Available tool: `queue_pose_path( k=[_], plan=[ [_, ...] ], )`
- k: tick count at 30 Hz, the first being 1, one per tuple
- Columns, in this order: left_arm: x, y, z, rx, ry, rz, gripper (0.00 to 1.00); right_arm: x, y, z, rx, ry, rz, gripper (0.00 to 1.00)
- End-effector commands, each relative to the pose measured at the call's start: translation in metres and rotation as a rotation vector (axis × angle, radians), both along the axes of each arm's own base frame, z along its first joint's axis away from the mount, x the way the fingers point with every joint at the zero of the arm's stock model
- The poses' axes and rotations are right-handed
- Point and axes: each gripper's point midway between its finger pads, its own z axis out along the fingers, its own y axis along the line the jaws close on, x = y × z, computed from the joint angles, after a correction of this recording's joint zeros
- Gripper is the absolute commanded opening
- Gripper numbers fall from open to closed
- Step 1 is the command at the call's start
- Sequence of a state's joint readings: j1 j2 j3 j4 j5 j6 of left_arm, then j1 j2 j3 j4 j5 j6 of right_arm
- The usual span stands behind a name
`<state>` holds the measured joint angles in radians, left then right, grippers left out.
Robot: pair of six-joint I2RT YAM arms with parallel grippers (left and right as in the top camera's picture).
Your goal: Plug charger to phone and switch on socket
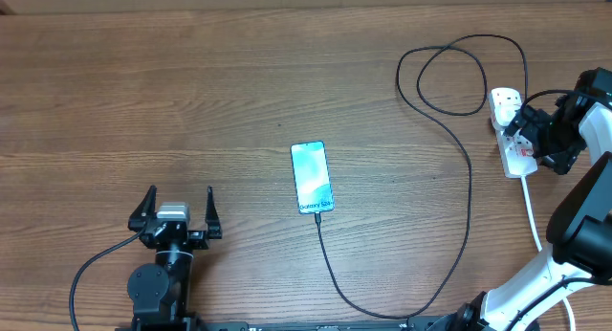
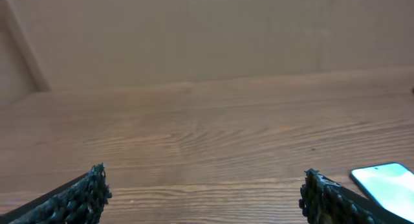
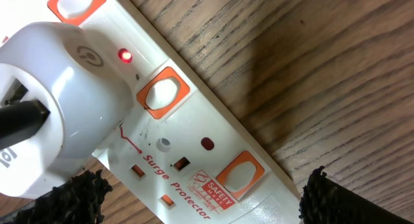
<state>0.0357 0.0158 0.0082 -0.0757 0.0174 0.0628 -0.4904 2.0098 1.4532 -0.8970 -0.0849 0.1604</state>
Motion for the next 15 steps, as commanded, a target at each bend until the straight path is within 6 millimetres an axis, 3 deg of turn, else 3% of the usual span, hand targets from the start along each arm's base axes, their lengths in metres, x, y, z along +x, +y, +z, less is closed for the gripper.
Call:
queue_pose_path(
  k=[1, 15],
  plan=[
    [-0.0011, 0.0129, 0.0003, 0.028, -0.005, 0.069, 0.99, 0.0136, -0.0029, 0.0059, -0.008, -0.041, -0.002, 1.0],
    [-0.0007, 0.008, 0.0009, 0.038, -0.007, 0.039, 0.99, 0.0136, -0.0029, 0.0059, -0.008, -0.041, -0.003, 1.0]
  ],
)
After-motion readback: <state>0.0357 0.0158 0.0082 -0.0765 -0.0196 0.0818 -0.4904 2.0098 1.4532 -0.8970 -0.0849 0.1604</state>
